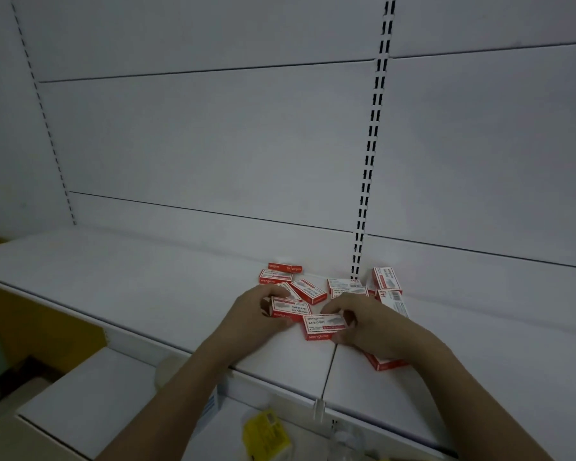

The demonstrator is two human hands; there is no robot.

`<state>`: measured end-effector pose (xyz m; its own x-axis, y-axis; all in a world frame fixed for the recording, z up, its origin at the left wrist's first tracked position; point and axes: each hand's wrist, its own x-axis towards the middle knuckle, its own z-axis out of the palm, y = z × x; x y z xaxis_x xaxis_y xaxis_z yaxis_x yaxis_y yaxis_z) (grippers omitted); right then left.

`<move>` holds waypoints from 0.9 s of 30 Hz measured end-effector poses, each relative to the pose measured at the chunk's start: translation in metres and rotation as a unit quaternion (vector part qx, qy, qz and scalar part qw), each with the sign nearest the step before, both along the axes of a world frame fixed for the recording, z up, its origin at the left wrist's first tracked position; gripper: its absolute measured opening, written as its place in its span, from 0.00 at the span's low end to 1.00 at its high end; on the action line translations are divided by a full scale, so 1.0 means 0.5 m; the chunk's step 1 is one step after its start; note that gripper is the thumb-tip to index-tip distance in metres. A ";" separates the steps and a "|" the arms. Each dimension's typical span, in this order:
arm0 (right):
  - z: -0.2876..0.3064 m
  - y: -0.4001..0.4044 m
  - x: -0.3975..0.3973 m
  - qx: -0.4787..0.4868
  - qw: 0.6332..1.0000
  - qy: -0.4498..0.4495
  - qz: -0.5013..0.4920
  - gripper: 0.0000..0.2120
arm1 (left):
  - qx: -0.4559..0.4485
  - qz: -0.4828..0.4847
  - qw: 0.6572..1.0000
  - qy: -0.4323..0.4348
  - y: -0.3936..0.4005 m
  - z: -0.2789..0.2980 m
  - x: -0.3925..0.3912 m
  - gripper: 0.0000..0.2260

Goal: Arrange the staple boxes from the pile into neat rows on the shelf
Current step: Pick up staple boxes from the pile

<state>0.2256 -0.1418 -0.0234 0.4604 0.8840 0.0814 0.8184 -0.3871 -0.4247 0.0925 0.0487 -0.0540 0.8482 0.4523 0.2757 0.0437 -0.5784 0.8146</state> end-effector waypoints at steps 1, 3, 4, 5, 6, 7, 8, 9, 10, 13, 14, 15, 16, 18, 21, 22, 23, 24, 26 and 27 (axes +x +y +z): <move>-0.005 0.000 0.001 0.015 1.000 -0.015 -0.007 0.19 | 0.008 0.006 1.000 -0.008 0.001 0.000 -0.001 0.18; -0.009 0.005 0.001 0.041 0.997 -0.050 -0.031 0.20 | 0.010 0.011 0.999 -0.041 0.004 0.003 -0.003 0.18; -0.009 0.006 0.000 0.052 0.996 -0.064 -0.046 0.21 | 0.004 0.013 0.998 -0.062 0.005 0.003 -0.006 0.18; -0.008 0.008 -0.001 0.062 0.994 -0.074 -0.058 0.21 | -0.008 0.017 0.996 -0.082 0.007 0.006 -0.009 0.18; -0.008 0.009 -0.002 0.072 0.992 -0.079 -0.064 0.22 | -0.026 0.021 0.995 -0.097 0.007 0.008 -0.012 0.18; -0.008 0.010 -0.003 0.082 0.991 -0.081 -0.062 0.23 | -0.044 0.022 0.993 -0.106 0.007 0.009 -0.013 0.19; -0.010 0.012 -0.005 0.091 0.991 -0.081 -0.054 0.23 | -0.055 0.018 0.992 -0.110 0.005 0.010 -0.014 0.19; -0.012 0.015 -0.008 0.098 0.991 -0.080 -0.044 0.22 | -0.054 0.009 0.993 -0.108 0.003 0.009 -0.014 0.19; -0.014 0.018 -0.010 0.101 0.991 -0.080 -0.036 0.22 | -0.042 0.001 0.994 -0.101 0.000 0.009 -0.014 0.18; -0.020 0.024 -0.011 0.110 0.991 -0.076 -0.032 0.22 | 0.003 -0.015 0.998 -0.065 -0.004 0.007 -0.014 0.19; -0.020 0.024 -0.010 0.113 0.991 -0.071 -0.031 0.22 | 0.011 -0.016 0.998 -0.053 -0.004 0.006 -0.014 0.19; -0.021 0.024 -0.009 0.116 0.991 -0.066 -0.028 0.22 | 0.017 -0.014 0.999 -0.041 -0.004 0.006 -0.014 0.20; -0.021 0.023 -0.008 0.120 0.991 -0.061 -0.022 0.22 | 0.026 -0.010 0.999 -0.028 -0.005 0.005 -0.014 0.20; -0.021 0.023 -0.009 0.122 0.991 -0.053 -0.015 0.22 | 0.061 0.005 0.998 -0.007 -0.010 0.003 -0.010 0.20; -0.020 0.021 -0.009 0.102 0.994 -0.044 -0.013 0.20 | 0.132 0.058 0.990 0.006 -0.024 -0.004 -0.006 0.18; -0.020 0.020 -0.009 0.086 0.995 -0.040 -0.012 0.20 | 0.159 0.085 0.984 0.012 -0.028 -0.007 -0.006 0.18; -0.021 0.018 -0.010 0.069 0.997 -0.032 -0.011 0.21 | 0.185 0.115 0.976 0.022 -0.032 -0.011 -0.007 0.18; -0.023 0.018 -0.011 0.056 0.998 -0.024 -0.009 0.21 | 0.202 0.149 0.967 0.031 -0.036 -0.014 -0.009 0.18; -0.029 0.017 -0.015 0.050 0.999 -0.015 -0.006 0.21 | 0.209 0.213 0.953 0.052 -0.038 -0.014 -0.014 0.16; -0.031 0.017 -0.017 0.052 0.998 -0.013 -0.009 0.21 | 0.208 0.236 0.947 0.068 -0.038 -0.012 -0.015 0.16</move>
